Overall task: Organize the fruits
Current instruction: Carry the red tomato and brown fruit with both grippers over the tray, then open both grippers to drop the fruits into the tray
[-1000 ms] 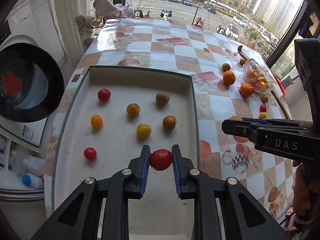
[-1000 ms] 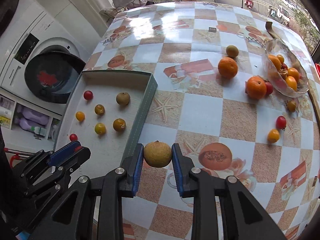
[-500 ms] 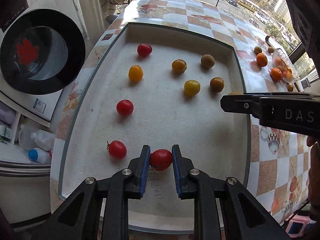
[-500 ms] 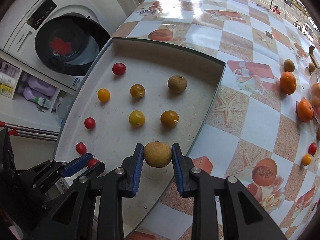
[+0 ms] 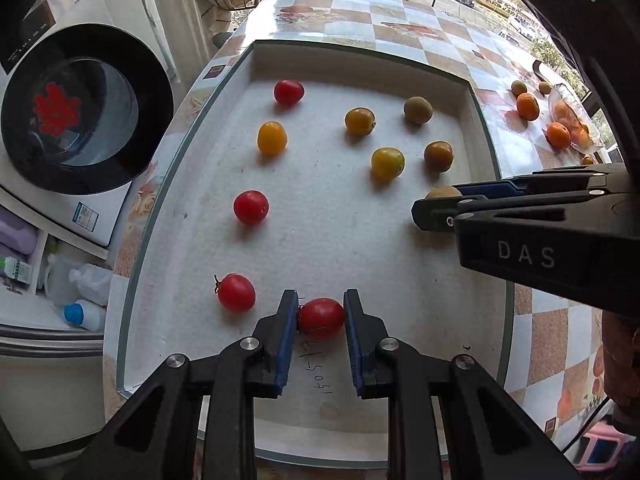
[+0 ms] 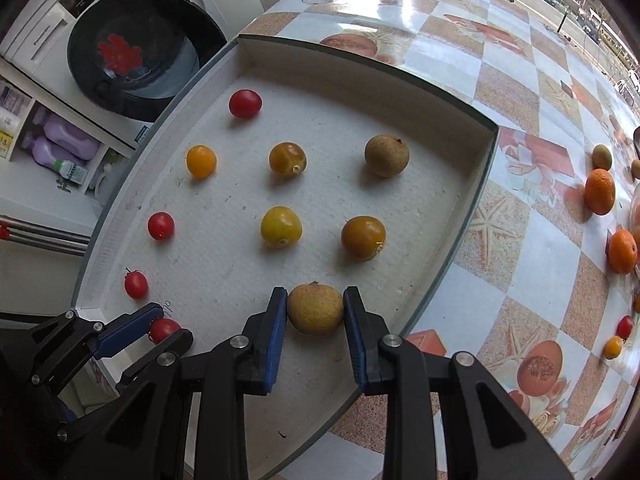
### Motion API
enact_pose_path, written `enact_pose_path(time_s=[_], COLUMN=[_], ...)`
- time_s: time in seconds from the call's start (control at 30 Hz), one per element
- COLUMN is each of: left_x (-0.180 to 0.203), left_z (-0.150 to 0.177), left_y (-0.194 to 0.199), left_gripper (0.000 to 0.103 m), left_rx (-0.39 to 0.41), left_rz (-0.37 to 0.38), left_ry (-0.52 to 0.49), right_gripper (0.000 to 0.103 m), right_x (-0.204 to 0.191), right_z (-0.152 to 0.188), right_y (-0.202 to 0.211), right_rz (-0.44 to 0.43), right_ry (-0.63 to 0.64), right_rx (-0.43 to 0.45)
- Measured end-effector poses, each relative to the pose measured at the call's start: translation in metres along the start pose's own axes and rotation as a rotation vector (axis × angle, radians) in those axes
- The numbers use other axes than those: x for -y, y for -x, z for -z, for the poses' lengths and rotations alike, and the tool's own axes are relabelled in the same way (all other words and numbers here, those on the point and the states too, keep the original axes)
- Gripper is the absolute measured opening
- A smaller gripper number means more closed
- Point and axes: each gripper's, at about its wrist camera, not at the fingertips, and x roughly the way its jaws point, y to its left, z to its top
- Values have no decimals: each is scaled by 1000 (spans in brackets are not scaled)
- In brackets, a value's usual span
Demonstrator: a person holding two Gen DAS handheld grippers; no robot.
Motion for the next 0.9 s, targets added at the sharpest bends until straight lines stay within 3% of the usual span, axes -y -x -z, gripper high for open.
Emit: enact_pose_path(time_s=[0.1,0.13,0.17,0.2,0.23,0.5,0.9], left_x=[-2,-2,-3,-2,-1,2,24], left_z=[1,1,2,2,3,0,-10], left_y=[-1,-2,-2,-1,2,0,1], left_gripper=[24,30,38,64,73,73,73], left_rx=[-7,-12,-13,-9,9,-16,-26], left_rz=[8,8,11,1,-17,-33,-54], left_ry=[4,2,1,-1,-5,-23,-86], right_gripper=[38,44,47,49,52,80,82], right_x=[-7,-8,-9,-9,-10,-1,37], right_z=[0,0,-1,-1,-3,-5,10], right_y=[-2,-3,-3,-3,-2,24,54], right_rz=[8,1,1,-5,-5,-33,-45], right_ry=[32,37,38,38,37,-10,-135], right_rx=[0,-1,-4,-4,-4,56,106])
